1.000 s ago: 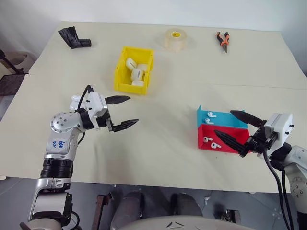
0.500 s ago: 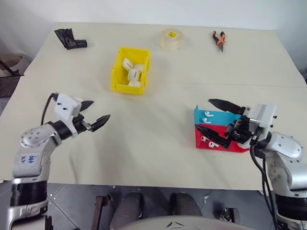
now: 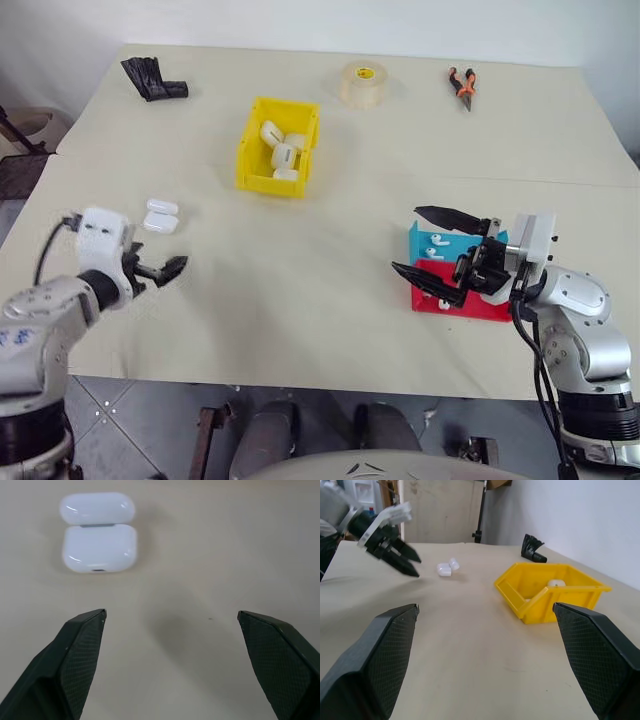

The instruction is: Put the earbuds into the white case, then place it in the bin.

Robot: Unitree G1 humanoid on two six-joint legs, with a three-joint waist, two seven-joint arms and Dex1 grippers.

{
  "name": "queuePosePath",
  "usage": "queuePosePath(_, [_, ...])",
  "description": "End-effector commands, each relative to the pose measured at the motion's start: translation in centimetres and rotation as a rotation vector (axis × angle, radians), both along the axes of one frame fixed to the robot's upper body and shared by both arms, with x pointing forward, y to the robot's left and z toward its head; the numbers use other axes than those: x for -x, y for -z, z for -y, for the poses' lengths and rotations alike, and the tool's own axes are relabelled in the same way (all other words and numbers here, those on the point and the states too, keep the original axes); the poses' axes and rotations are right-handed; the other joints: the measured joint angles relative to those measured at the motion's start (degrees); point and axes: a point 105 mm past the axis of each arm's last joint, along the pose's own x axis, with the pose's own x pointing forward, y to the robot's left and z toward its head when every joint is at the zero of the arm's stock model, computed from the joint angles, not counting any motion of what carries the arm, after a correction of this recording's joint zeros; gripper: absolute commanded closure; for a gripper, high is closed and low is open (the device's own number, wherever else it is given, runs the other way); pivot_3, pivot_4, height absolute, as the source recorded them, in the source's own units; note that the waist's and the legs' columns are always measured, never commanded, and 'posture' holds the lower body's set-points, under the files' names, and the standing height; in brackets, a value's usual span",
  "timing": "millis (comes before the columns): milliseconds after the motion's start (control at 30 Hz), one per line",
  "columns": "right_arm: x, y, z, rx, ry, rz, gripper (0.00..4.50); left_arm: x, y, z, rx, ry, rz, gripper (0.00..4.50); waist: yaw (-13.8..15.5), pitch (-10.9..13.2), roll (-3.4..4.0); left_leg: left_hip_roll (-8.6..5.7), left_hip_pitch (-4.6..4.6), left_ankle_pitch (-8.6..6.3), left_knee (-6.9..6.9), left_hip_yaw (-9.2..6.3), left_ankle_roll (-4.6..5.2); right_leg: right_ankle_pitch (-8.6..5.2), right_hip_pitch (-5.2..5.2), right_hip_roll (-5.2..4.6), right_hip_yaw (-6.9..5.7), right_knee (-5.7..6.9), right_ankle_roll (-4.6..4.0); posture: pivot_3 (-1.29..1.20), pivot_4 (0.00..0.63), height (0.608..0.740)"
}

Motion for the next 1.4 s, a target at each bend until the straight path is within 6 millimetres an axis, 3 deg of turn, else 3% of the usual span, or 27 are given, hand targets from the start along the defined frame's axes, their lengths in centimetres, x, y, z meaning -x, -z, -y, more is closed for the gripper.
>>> queuePosePath(33, [0.0,-0.9,0.5,-0.014,0.007,0.024,0.00,-1.0,-1.6,-1.9,-0.058,-0.080,-0.157,0.03,0.0,0.0,-0.02,-0.05,0.01,0.00,0.01,-0.04,0.00,-0.01,0.01,0.00,-0.02,0.08,-0.01,0.00,0.150,0.740])
queuePosePath(200, [-0.3,-0.9,0.2,-0.016,0.001,0.026,0.00,-4.4,-3.8,-2.3,-0.036,-0.077,-0.193,0.03,-0.3,0.0,-0.01,-0.18,0.01,0.00,-0.16,0.00,0.00,-0.01,-0.17,0.01,-0.10,0.20,-0.01,0.00,0.150,0.740])
queuePosePath(433, [-0.5,-1.0,0.0,-0.022,0.011,0.039,0.00,-6.6,-2.2,-2.4,-0.061,-0.061,-0.338,0.03,-0.6,0.0,-0.02,-0.18,-0.19,0.01,-0.15,0.12,0.00,-0.01,-0.61,0.00,-0.42,0.69,-0.01,0.00,0.150,0.740])
queuePosePath(733, [-0.3,-0.9,-0.1,-0.031,0.026,0.045,0.00,-8.4,-1.7,-1.8,-0.076,-0.051,-0.365,0.03,-0.3,0.1,-0.10,-0.16,-0.22,0.01,-0.05,0.08,0.00,-0.01,-0.67,-0.04,-0.51,0.90,-0.01,0.00,0.150,0.740])
queuePosePath(833, [-0.2,-0.9,-0.1,-0.033,0.030,0.047,0.00,-8.7,-1.3,-1.0,-0.067,-0.031,-0.384,0.03,-0.3,0.1,-0.12,-0.17,-0.22,0.01,-0.01,0.05,0.00,0.00,-0.65,-0.06,-0.52,0.92,0.00,0.00,0.150,0.740])
queuePosePath(1267, [-0.1,-0.6,-0.3,-0.050,0.041,0.042,0.00,-7.9,-0.2,-1.4,-0.075,-0.043,-0.436,0.03,-0.4,0.1,-0.12,-0.16,-0.23,0.01,-0.01,0.05,0.00,-0.01,-0.68,-0.06,-0.53,0.96,0.00,0.00,0.150,0.740])
queuePosePath(1400, [-0.1,-0.5,-0.1,-0.053,0.047,0.043,0.00,-7.6,0.0,-1.7,-0.072,-0.047,-0.449,1.23,-0.4,0.1,-0.12,-0.16,-0.22,0.01,-0.01,0.05,0.00,-0.01,-0.68,-0.06,-0.53,0.96,-0.01,0.00,0.150,0.740])
